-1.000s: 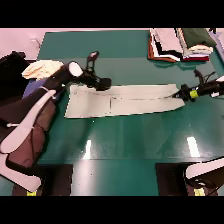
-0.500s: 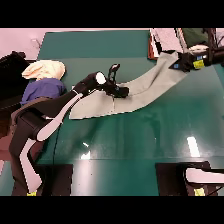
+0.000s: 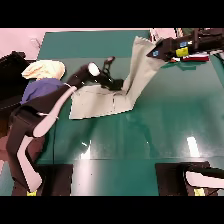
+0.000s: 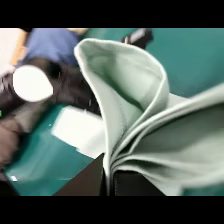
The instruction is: Fold the shirts.
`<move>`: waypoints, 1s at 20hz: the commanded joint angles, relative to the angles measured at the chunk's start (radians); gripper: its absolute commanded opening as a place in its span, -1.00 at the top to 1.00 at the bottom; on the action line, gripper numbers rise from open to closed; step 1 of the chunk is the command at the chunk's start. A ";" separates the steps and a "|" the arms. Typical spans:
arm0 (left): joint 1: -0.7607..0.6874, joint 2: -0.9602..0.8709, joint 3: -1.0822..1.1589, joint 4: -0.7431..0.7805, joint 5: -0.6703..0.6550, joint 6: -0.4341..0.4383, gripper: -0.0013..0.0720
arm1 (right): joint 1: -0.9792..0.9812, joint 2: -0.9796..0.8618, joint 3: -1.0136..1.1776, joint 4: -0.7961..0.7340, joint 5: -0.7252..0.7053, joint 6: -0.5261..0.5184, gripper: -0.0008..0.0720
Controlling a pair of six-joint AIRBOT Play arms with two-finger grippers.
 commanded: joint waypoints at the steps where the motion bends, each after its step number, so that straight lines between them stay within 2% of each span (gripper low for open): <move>1: 0.139 0.124 0.064 0.116 -0.110 0.002 0.90 | 0.122 -0.006 0.006 0.015 -0.113 0.008 0.93; 4: 0.289 0.288 0.089 0.182 -0.148 0.021 0.90 | 0.293 -0.070 0.006 0.016 -0.234 0.008 0.93; 6: 0.373 0.390 0.090 0.217 -0.155 0.021 0.90 | 0.425 -0.152 0.007 0.029 -0.372 0.001 0.93; 7: 0.406 0.429 0.090 0.224 -0.160 0.021 0.90 | 0.481 -0.198 0.007 0.078 -0.456 -0.047 0.88; 8: 0.435 0.462 0.090 0.227 -0.168 0.022 0.90 | 0.530 -0.246 0.010 0.162 -0.549 -0.111 0.42; 9: 0.454 0.482 0.090 0.227 -0.178 0.031 0.90 | 0.566 -0.297 0.035 0.223 -0.592 -0.149 0.12; 11: 0.470 0.502 0.090 0.232 -0.209 0.039 0.90 | 0.584 -0.365 0.118 0.207 -0.539 -0.150 0.14; 14: 0.451 0.502 0.089 0.233 -0.238 0.046 0.90 | 0.521 -0.336 0.121 0.096 -0.420 -0.143 0.14; 19: 0.354 0.499 0.079 0.233 -0.225 0.072 0.90 | 0.273 -0.166 -0.198 -0.191 -0.274 0.000 0.14; 20: 0.339 0.497 0.079 0.233 -0.224 0.073 0.90 | 0.209 -0.150 -0.274 -0.226 -0.256 0.018 -0.01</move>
